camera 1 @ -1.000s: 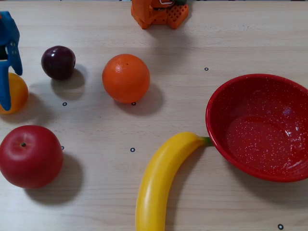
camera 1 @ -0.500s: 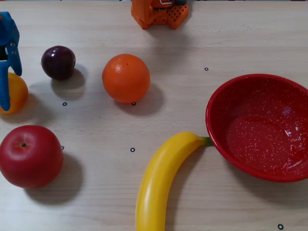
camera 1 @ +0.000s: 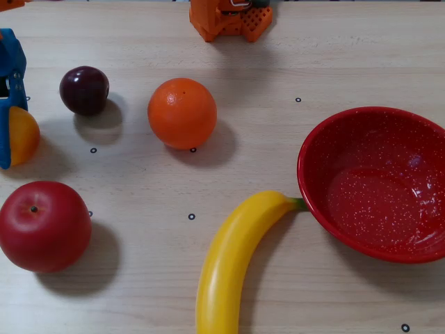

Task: Put peach in the red bowl.

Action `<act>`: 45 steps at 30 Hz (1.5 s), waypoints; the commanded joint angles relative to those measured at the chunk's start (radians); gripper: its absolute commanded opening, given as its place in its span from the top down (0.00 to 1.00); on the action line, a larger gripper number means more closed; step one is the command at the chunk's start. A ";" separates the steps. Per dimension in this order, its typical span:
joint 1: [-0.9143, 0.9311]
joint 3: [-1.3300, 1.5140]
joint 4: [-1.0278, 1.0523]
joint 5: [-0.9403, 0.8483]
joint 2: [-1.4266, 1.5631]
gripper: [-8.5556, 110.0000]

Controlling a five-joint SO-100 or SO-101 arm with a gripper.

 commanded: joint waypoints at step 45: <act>0.018 -0.011 -0.043 -0.017 0.069 0.63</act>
